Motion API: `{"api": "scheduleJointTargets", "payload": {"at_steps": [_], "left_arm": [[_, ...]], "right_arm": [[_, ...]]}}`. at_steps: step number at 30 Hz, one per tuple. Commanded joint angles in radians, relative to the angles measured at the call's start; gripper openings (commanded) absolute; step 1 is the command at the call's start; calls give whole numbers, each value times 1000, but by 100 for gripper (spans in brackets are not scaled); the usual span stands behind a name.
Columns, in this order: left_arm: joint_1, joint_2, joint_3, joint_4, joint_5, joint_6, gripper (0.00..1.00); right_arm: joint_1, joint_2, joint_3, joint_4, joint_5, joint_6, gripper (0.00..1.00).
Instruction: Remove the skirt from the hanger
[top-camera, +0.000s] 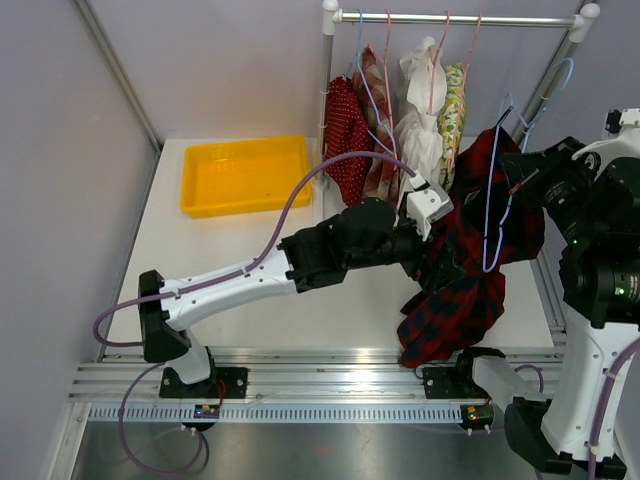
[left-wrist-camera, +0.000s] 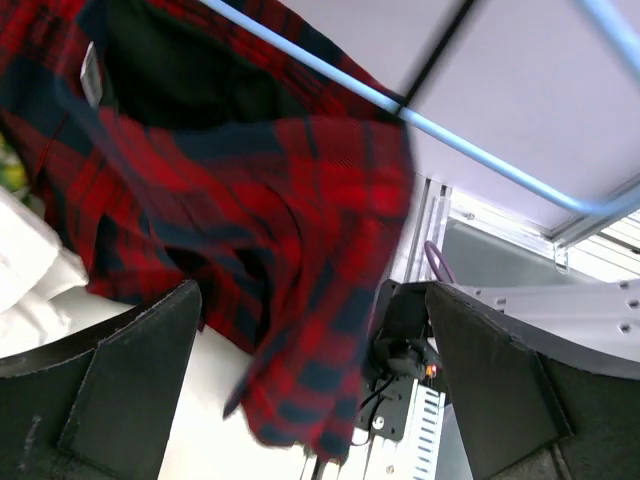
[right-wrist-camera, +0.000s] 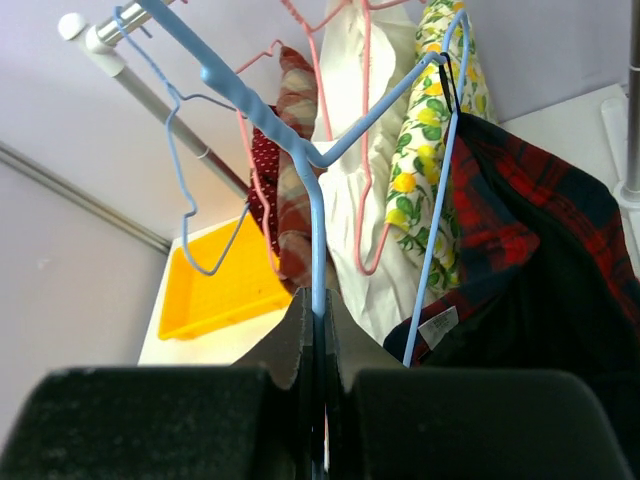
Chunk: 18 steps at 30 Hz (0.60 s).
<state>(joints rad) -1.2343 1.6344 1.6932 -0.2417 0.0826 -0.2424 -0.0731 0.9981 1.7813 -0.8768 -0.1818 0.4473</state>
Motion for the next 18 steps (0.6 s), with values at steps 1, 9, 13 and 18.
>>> {"api": "scheduleJointTargets", "payload": {"at_steps": [1, 9, 13, 18], "left_arm": [[-5, 14, 10, 137, 6, -17, 99], [-14, 58, 2, 206, 81, -67, 99], [-42, 30, -35, 237, 111, -109, 99], [-54, 28, -116, 285, 82, -127, 99]], "right_arm": [[-2, -18, 44, 75, -64, 50, 0], [-2, -30, 47, 62, -68, 54, 0], [-2, -33, 26, 75, -76, 64, 0], [-2, -32, 35, 73, -76, 73, 0]]}}
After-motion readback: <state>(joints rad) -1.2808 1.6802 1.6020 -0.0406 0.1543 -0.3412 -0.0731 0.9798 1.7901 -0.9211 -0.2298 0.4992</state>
